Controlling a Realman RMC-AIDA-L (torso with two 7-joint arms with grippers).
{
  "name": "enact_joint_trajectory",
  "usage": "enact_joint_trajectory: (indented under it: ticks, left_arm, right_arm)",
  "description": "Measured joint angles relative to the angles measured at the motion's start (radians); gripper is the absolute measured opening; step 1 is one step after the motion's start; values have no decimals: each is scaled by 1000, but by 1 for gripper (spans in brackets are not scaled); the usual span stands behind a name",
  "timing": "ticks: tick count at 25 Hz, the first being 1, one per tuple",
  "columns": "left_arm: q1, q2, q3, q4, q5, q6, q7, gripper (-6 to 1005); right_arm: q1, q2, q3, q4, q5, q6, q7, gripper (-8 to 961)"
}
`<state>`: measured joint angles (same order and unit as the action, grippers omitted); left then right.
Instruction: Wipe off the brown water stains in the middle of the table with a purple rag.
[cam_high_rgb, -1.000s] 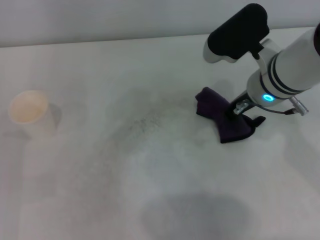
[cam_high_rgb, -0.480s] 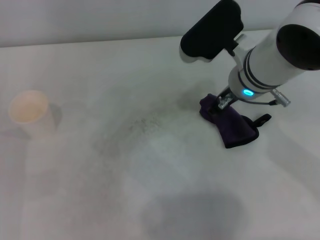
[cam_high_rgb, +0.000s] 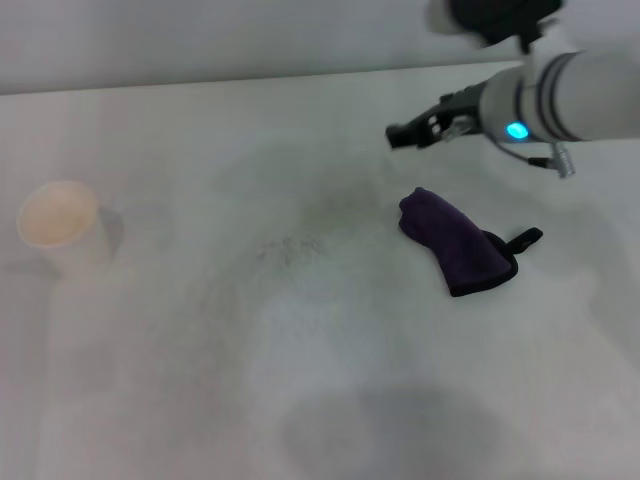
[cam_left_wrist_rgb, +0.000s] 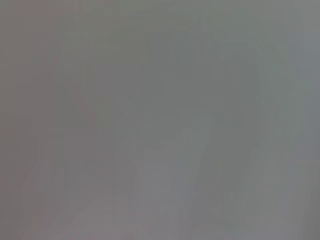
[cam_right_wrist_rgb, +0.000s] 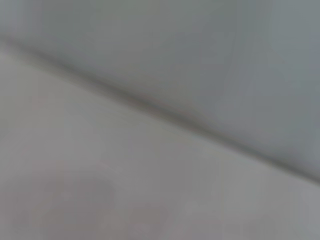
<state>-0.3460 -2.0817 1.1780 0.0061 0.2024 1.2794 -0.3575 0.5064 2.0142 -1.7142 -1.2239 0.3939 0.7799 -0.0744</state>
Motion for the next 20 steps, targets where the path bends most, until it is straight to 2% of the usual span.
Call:
enact_joint_trajectory:
  ticks: [1,6,8,10,13,15,17,20]
  left_arm:
    - [2,0,0,0,0,0,0,887]
    - [6,0,0,-4,0,0,2,887]
    - [11,1,0,-4,0,0,4,887]
    - [16,1,0,-3,-3,-1,5,887]
    - [19,2,0,-8,-12,-1,5,887]
    - [20,2,1,-10,-14,-2,5,887]
    - [20,2,3,-10,-12,-3,5,887]
    - [15,1,8,-9,-6,-3,5,887]
  right_arm:
    - [-30,-1,30,2,60,-63,-49,874]
    - [-156,-3,96,-2,420,-399,-318,871]
    - [-191,-6,95,8,596,-519,-456,870]
    - [-203,-8,102,23,763,-580,-586,869]
    - [-203,-8,130,42,1014,-564,-793,867]
    - [-200,-8,165,70,1202,-506,-963,866]
    - [-194,-8,223,130,1396,-404,-1123,865]
    - [-164,-5,359,322,1703,-146,-1399,866]
